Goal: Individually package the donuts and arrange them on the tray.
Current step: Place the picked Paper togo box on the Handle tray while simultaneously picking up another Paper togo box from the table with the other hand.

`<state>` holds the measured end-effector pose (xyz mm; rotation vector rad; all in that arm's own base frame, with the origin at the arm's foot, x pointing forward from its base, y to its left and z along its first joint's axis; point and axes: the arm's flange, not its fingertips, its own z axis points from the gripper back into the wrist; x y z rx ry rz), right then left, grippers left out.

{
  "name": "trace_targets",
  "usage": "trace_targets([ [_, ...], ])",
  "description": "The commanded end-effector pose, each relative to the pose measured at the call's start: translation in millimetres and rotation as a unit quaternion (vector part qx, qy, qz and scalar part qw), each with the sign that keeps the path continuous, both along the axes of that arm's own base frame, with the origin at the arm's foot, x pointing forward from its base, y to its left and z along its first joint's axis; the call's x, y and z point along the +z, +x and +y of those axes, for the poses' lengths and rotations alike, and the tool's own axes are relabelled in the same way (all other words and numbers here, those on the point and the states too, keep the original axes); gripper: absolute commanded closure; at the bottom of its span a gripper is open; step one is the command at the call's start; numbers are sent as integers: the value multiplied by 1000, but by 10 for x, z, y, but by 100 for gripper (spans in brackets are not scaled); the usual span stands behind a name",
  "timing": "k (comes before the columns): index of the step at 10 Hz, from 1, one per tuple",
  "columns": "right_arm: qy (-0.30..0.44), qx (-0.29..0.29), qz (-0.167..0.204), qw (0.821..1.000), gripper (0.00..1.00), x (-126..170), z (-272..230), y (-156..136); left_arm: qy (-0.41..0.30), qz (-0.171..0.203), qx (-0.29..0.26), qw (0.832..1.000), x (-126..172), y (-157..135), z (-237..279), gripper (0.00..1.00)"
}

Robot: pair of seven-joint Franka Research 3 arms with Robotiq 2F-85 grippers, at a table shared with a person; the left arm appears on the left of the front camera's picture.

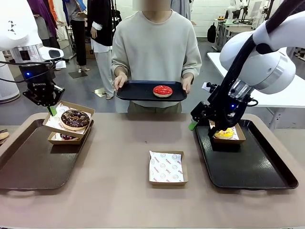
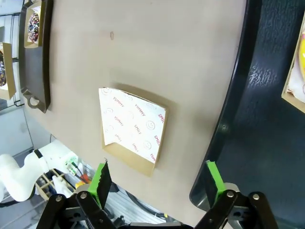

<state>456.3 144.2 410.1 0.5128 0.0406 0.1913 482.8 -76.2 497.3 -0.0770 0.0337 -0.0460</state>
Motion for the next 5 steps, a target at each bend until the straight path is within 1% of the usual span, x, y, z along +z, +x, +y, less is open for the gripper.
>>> trace_targets([
  [1,6,0,1,1000,0,44,-11,-20,0,-2,0,1000,16,5,4,99],
  [5,1,-1,-1,1000,0,29,-17,-4,0,0,0,1000,0,0,-2,99],
])
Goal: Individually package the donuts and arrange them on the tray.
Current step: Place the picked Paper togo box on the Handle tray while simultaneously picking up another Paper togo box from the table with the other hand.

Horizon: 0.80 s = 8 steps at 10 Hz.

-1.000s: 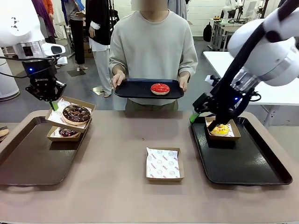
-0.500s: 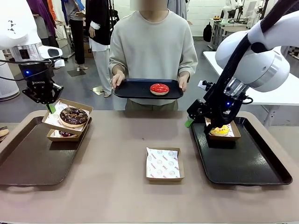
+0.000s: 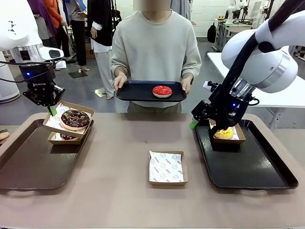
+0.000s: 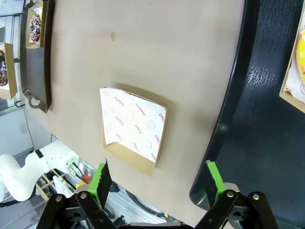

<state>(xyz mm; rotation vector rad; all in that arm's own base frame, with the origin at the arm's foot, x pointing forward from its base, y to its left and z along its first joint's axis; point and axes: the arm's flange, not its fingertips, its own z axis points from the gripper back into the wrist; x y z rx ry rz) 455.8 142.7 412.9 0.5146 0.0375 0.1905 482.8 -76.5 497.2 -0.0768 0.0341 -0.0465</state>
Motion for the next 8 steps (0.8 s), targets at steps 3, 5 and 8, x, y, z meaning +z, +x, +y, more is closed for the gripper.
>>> trace_targets([
  [3,-112,12,-13,994,0,-168,629,-147,16,-7,7,1000,17,-148,315,99],
  [5,-153,3,-8,988,0,-276,1010,-260,16,-14,21,1000,17,-294,607,99],
  [8,-189,-41,-5,981,0,-546,1337,-390,3,-10,38,999,-120,-474,1026,99],
])
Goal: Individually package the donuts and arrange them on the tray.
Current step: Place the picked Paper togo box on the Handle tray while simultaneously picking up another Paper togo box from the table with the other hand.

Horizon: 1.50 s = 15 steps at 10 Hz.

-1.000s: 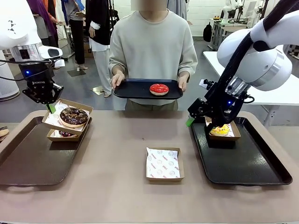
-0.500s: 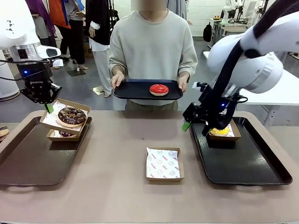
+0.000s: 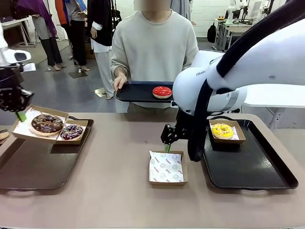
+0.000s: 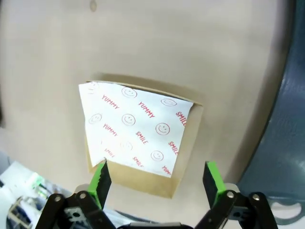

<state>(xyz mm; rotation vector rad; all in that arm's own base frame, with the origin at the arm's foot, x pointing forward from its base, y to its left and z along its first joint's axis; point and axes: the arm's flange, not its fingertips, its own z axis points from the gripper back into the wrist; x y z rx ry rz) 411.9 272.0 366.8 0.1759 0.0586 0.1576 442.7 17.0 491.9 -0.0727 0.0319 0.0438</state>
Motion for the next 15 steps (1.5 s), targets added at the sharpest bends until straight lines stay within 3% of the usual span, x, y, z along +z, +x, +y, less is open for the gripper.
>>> trace_targets([
  [1,-27,-48,-14,998,0,-155,64,41,-7,-12,-7,1000,-109,-127,195,99],
  [4,-78,-79,-49,993,0,-293,67,-134,-29,-21,-5,999,-215,-237,369,99],
  [5,-88,-82,-60,991,0,-290,37,-174,-11,-1,5,1000,-148,-151,298,99],
  [7,-65,-67,-35,995,0,-286,-17,-75,-11,-1,5,1000,-148,-151,298,99],
  [9,-65,-67,-35,995,0,-286,-17,-75,-11,-1,5,1000,-148,-151,298,99],
  [11,-95,-87,-65,990,0,-321,-21,-157,-3,-10,-14,1000,-219,-168,243,99],
  [15,-113,-133,-75,982,0,-471,-40,-305,-45,-1,-5,999,-479,-210,370,99],
])
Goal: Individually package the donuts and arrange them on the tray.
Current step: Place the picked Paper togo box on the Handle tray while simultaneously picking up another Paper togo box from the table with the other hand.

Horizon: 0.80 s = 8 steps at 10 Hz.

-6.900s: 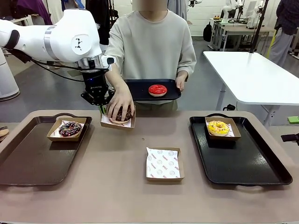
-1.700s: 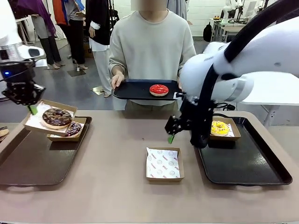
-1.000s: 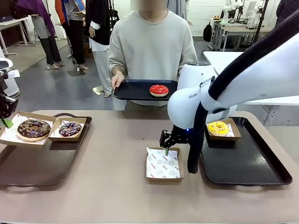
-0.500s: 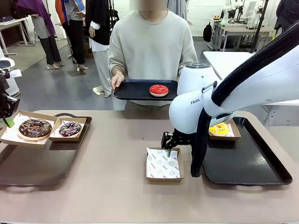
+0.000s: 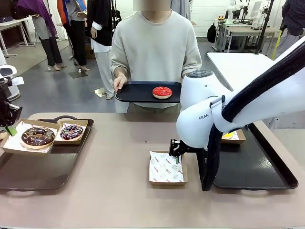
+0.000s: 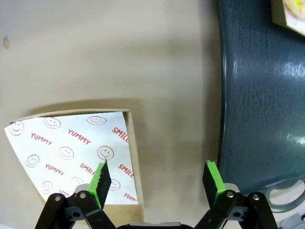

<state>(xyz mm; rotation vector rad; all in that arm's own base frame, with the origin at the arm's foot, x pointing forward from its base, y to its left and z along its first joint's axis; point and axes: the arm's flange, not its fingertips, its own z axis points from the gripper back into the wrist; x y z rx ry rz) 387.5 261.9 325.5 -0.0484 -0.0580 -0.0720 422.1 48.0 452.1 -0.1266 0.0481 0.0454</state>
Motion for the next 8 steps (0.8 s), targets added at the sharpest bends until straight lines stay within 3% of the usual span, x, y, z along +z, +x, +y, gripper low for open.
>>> trace_targets([
  [1,4,-20,-19,1000,0,-106,82,-73,-17,-9,-3,1000,-113,-10,84,99],
  [8,43,-16,-19,999,0,-170,104,6,-15,12,10,1000,-337,91,237,99],
])
